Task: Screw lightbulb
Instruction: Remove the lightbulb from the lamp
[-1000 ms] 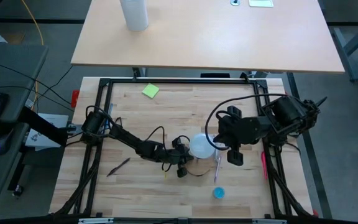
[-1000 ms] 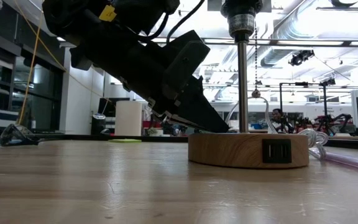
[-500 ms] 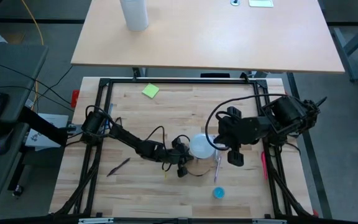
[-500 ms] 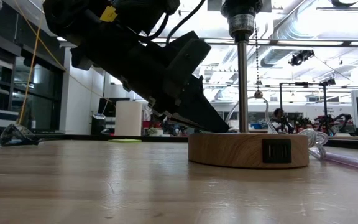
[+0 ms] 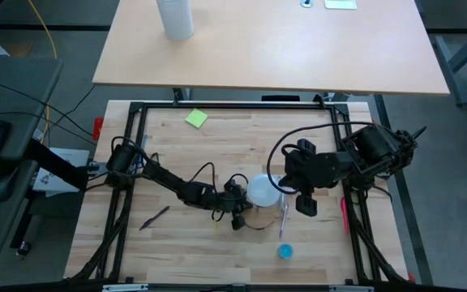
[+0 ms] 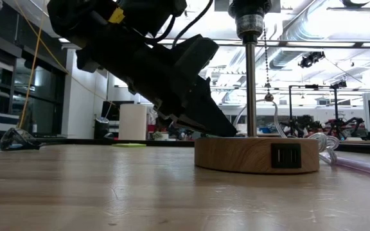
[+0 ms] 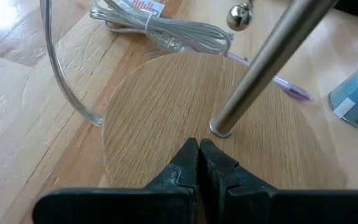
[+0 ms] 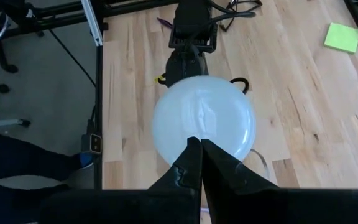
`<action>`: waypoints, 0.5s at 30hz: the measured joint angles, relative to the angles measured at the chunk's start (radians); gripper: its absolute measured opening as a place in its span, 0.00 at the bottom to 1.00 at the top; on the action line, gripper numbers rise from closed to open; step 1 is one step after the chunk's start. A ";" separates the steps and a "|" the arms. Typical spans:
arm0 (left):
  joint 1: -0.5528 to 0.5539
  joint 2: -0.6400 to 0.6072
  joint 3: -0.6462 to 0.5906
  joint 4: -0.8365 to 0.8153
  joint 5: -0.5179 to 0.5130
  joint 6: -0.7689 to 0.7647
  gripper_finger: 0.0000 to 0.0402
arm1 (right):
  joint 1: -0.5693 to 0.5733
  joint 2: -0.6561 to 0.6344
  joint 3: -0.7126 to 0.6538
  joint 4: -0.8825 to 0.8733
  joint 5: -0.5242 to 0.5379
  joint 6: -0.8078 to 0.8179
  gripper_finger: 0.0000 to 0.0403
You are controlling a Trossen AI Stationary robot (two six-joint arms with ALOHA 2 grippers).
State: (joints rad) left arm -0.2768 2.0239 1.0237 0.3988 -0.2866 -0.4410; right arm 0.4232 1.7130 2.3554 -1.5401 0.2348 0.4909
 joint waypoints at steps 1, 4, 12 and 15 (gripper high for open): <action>0.000 0.000 0.000 -0.002 -0.003 -0.004 0.00 | 0.000 0.000 0.000 -0.005 0.003 0.003 0.00; 0.003 -0.012 0.000 -0.022 0.000 -0.050 0.00 | 0.000 0.000 0.000 -0.005 0.014 0.009 0.00; 0.003 -0.106 0.000 -0.214 0.001 0.047 0.04 | 0.000 0.000 -0.001 -0.032 0.019 0.027 0.00; 0.008 -0.159 0.000 -0.357 0.006 0.090 0.08 | 0.000 0.000 -0.001 -0.032 0.018 0.026 0.00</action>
State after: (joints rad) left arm -0.2689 1.8654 1.0233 0.0417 -0.2807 -0.3514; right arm 0.4232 1.7134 2.3547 -1.5719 0.2528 0.5169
